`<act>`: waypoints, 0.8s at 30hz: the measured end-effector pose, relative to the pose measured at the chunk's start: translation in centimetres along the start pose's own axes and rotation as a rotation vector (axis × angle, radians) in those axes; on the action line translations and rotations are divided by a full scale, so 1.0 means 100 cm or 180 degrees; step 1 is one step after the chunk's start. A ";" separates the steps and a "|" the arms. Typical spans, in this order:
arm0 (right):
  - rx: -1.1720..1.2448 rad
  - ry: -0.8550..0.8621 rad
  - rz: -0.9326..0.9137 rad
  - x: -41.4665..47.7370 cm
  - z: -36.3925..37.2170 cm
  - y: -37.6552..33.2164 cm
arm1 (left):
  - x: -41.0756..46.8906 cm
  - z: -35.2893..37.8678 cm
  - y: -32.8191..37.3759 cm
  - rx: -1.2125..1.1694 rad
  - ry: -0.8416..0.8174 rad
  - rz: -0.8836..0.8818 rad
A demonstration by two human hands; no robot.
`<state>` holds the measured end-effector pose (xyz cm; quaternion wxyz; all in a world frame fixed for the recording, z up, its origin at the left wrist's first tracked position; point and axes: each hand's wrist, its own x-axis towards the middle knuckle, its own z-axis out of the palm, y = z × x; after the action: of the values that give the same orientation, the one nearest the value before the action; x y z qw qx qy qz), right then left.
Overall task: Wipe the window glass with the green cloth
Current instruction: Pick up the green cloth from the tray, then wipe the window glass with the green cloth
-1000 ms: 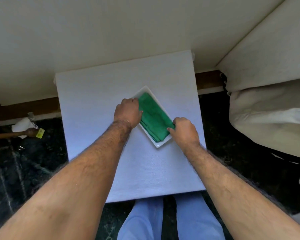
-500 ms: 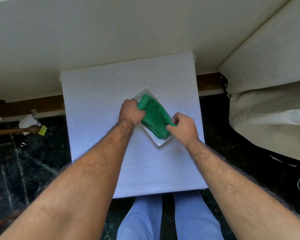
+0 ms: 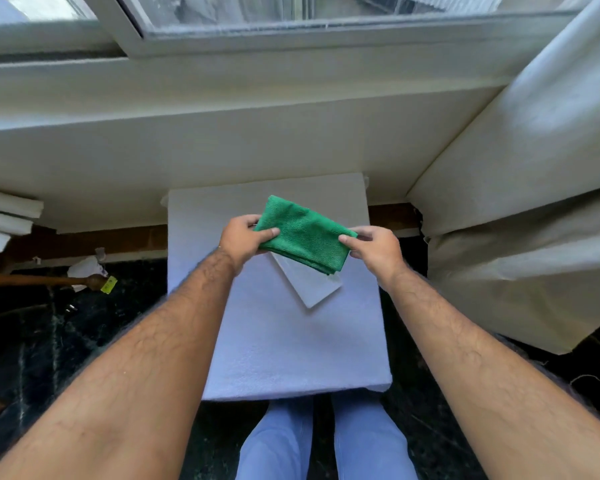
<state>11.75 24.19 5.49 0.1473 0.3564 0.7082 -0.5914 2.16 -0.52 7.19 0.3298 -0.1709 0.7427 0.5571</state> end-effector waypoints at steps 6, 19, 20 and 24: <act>0.0177 0.0078 -0.0365 -0.031 -0.036 -0.086 | -0.041 -0.014 0.085 -0.0185 -0.0089 0.0450; 0.0349 0.0010 -0.1252 -0.114 -0.106 -0.265 | -0.137 -0.047 0.263 -0.0441 0.0083 0.1403; 0.0374 -0.0017 -0.1317 -0.120 -0.109 -0.280 | -0.145 -0.050 0.277 -0.0433 0.0133 0.1471; 0.0417 0.0075 -0.1664 -0.152 -0.127 -0.339 | -0.181 -0.062 0.335 -0.0492 0.0244 0.1819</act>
<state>2.15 29.60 43.16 -0.0419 0.1771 0.7381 -0.6497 -7.36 2.37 44.44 0.1173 -0.0004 0.7280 0.6754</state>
